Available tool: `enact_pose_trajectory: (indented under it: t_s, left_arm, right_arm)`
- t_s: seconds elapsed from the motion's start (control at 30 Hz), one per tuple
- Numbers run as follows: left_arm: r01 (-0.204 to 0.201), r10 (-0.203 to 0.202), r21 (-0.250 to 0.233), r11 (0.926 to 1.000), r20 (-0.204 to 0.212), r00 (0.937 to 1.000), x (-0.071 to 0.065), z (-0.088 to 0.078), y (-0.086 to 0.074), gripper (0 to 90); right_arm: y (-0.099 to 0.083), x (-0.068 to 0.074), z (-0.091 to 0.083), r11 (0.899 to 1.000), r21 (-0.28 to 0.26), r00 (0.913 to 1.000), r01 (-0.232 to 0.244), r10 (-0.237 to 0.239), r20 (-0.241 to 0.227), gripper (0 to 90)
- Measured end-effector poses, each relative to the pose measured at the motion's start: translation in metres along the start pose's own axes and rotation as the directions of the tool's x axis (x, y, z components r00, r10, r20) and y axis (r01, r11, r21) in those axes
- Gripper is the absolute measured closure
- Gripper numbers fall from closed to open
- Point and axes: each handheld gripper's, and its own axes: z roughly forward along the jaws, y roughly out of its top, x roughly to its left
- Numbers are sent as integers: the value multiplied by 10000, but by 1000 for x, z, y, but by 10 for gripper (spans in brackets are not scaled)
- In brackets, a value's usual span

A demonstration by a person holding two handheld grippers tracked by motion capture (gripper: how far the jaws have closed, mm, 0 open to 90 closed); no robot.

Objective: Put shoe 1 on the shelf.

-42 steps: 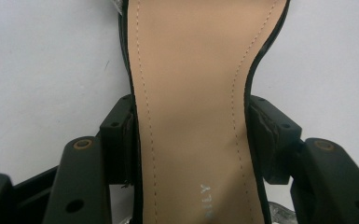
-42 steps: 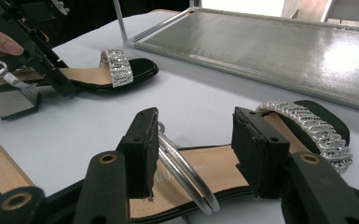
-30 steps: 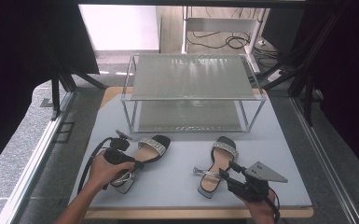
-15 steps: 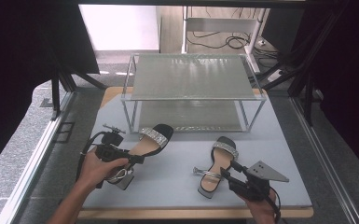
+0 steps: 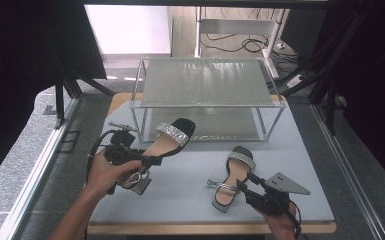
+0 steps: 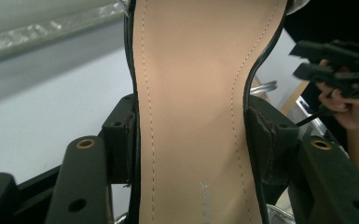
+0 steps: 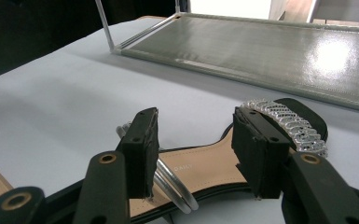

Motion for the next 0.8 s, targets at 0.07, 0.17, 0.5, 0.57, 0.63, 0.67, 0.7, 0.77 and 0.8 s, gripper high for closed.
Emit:
enact_pose_trajectory:
  t_s: [0.07, 0.17, 0.5, 0.57, 0.63, 0.67, 0.7, 0.77, 0.8]
  left_arm:
    - [-31, 31, -62, 10000, 88, 10000, -3, 0, 4, 430]
    - [-101, 103, -107, 9999, 159, 9998, -7, 1, 12, 430]
    - [-448, 455, -190, 9988, 362, 9983, -21, 2, 43, 430]
    - [-438, 445, -201, 9988, 356, 9984, -23, 2, 47, 430]
    - [-446, 456, -247, 9987, 395, 9982, -25, 2, 55, 430]
    - [-425, 432, -210, 9989, 342, 9985, -26, 2, 65, 430]
    - [-425, 432, -210, 9989, 342, 9985, -26, 2, 65, 430]
    - [-430, 434, -166, 9989, 222, 9988, -27, 4, 76, 430]
    - [-379, 382, -175, 9991, 172, 9991, -27, 5, 81, 430]
  right_arm:
    - [0, 1, 0, 10000, -12, 10000, 2, -2, -21, 514]
    - [0, 1, -1, 10000, -20, 10000, 66, -66, -55, 514]
    - [0, 1, -3, 10000, -17, 10000, 41, -42, -55, 514]
    - [0, 1, -3, 10000, 4, 10000, 48, -48, -49, 514]
    - [-1, 2, -4, 10000, 23, 10000, 83, -83, -39, 515]
    - [-1, 3, -4, 10000, 33, 10000, 73, -73, -47, 515]
    - [-1, 3, -4, 10000, 33, 10000, 73, -73, -47, 515]
    - [-2, 4, -4, 9999, 30, 9999, 110, -110, -46, 515]
    - [-2, 5, -4, 9999, 38, 9999, 128, -128, -67, 515]
